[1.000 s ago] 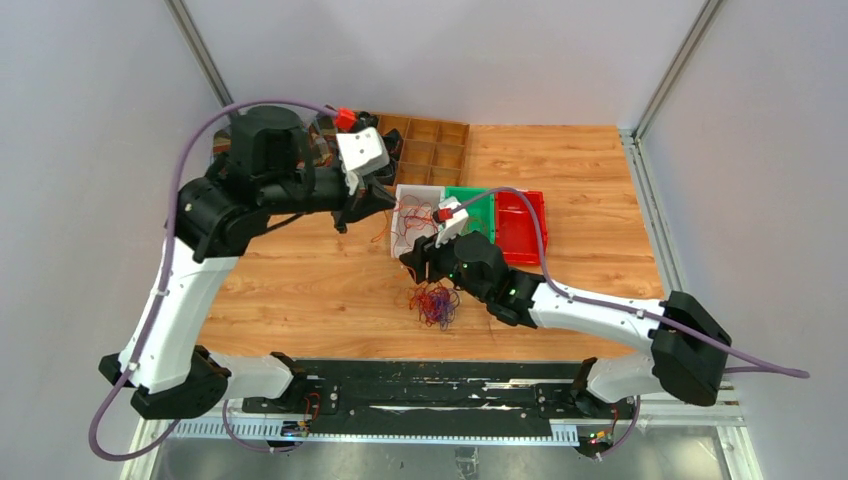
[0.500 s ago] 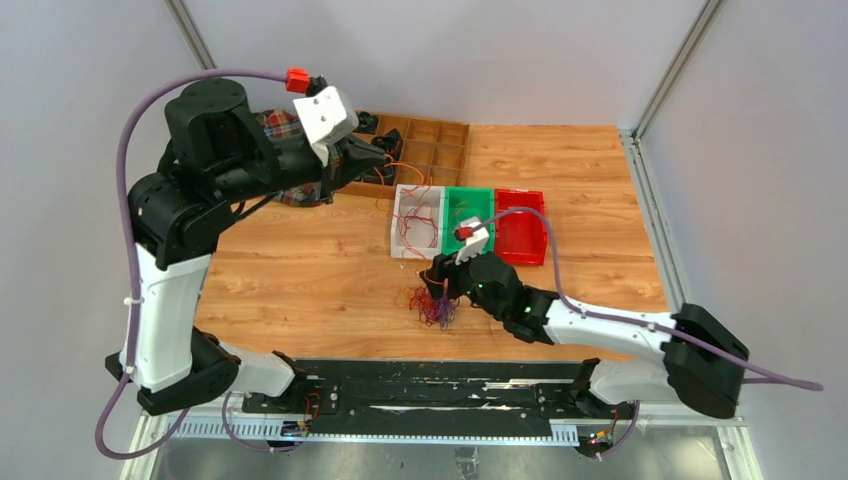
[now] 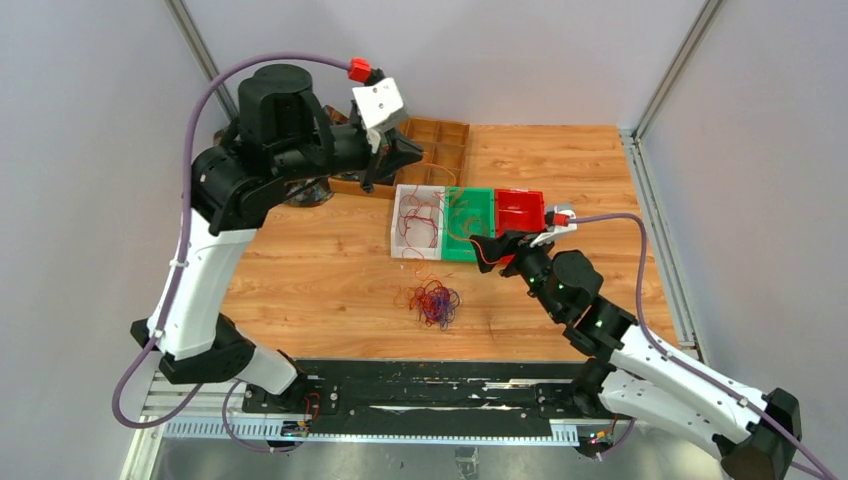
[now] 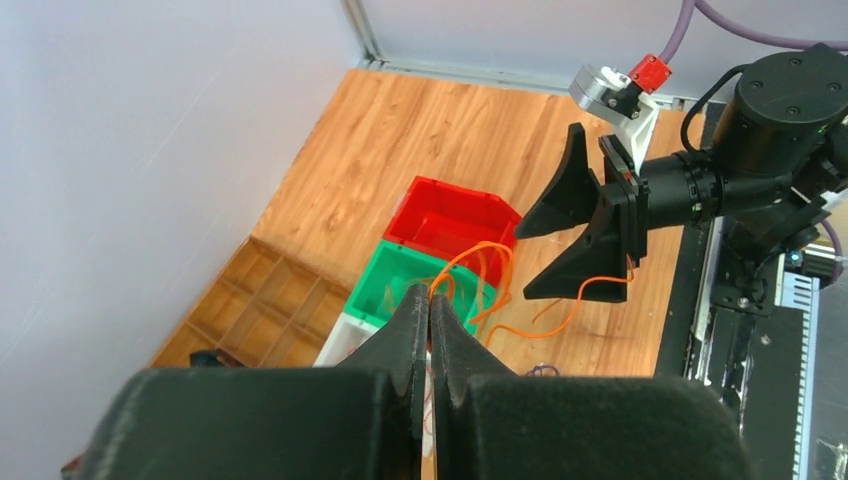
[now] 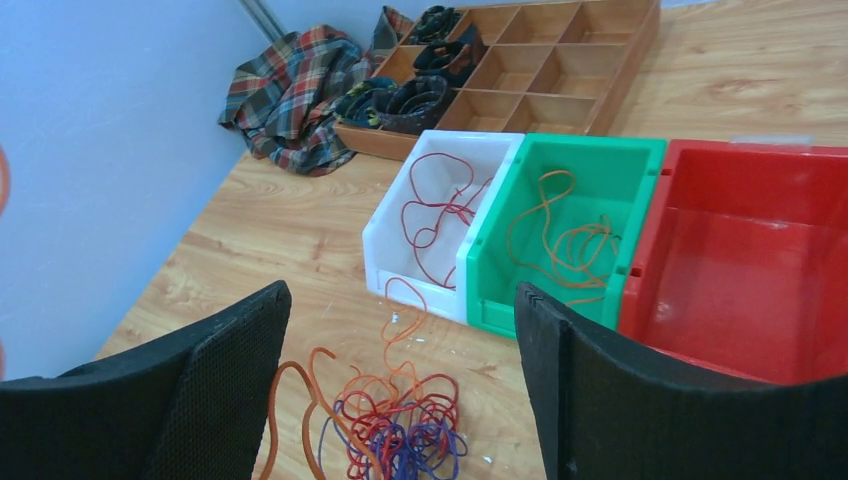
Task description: Untangle the cables
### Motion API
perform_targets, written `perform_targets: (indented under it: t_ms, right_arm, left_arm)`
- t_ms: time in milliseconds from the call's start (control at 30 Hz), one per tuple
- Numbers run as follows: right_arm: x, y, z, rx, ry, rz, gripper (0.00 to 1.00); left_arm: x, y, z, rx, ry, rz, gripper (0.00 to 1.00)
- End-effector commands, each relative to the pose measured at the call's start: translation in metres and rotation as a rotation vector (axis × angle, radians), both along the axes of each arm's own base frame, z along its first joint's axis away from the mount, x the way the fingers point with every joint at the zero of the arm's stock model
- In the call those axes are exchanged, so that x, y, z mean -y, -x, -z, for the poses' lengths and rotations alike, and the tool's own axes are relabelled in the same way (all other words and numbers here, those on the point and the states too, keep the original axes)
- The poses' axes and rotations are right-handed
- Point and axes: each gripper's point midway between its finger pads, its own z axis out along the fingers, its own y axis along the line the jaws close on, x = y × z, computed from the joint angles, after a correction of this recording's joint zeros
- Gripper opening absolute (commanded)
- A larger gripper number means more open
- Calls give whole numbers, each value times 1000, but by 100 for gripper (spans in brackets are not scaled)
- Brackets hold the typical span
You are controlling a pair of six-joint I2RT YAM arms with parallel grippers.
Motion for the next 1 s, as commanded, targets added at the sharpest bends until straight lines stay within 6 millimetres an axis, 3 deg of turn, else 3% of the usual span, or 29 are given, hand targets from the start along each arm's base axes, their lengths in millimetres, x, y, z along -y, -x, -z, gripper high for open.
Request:
perform_targets:
  t_ms: [0,100,200,300,367,600,800,967]
  right_arm:
    - [33,-5,-6,-21,30,133,82]
    - [58,-4,-18,12,21,226,81]
    - [71,3,-29,56,5,245,80]
    - [81,6,-33,68,17,269,80]
    - [86,4,-32,59,38,299,80]
    - [90,1,-32,51,71,324,80]
    - [94,1,-25,22,80,348,77]
    - [106,3,-19,1,77,398,74]
  left_arm:
    - [24,-9,1,1,12,23,0]
    - [30,-21,16,15,-40,-8,0]
    - [23,-46,28,67,-117,-114,0]
    - [18,-70,30,122,-153,-209,0]
    - [25,-73,31,127,-139,-194,0]
    - [55,-75,25,68,-45,-123,0]
    - [58,-98,29,139,-56,-180,1]
    - [65,-125,49,208,-106,-218,0]
